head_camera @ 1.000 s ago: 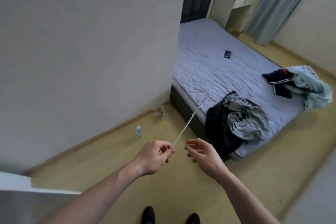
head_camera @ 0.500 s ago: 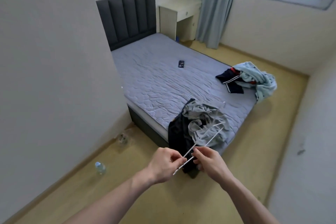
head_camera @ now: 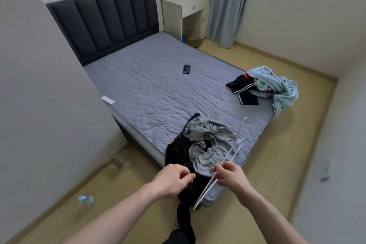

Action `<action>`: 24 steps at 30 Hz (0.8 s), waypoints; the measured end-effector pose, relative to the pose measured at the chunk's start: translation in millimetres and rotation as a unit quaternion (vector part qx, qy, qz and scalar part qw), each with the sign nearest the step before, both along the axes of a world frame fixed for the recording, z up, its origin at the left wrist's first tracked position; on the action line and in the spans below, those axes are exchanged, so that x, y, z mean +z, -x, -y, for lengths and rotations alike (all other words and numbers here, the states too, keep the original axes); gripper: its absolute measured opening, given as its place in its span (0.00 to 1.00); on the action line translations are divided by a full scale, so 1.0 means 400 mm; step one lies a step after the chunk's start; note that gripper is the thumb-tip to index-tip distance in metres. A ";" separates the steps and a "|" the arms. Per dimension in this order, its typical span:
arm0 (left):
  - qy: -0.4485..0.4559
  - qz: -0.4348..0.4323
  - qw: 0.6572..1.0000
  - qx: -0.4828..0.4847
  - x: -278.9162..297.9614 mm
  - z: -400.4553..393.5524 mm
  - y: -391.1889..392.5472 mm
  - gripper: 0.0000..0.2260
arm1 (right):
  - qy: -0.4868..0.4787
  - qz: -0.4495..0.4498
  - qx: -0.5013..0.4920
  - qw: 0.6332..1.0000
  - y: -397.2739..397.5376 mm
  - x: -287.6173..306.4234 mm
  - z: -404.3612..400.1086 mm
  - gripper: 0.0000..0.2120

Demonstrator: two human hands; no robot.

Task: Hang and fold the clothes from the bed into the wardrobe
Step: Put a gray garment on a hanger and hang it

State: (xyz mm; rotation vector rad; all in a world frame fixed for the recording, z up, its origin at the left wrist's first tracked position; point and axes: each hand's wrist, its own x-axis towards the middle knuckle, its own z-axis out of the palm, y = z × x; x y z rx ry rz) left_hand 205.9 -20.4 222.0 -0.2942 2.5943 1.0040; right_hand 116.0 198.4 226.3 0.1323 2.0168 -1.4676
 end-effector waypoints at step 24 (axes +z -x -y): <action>0.043 0.285 0.941 0.179 -0.412 0.145 0.630 0.05 | -0.132 0.037 0.038 0.990 0.847 -0.304 -0.071 0.13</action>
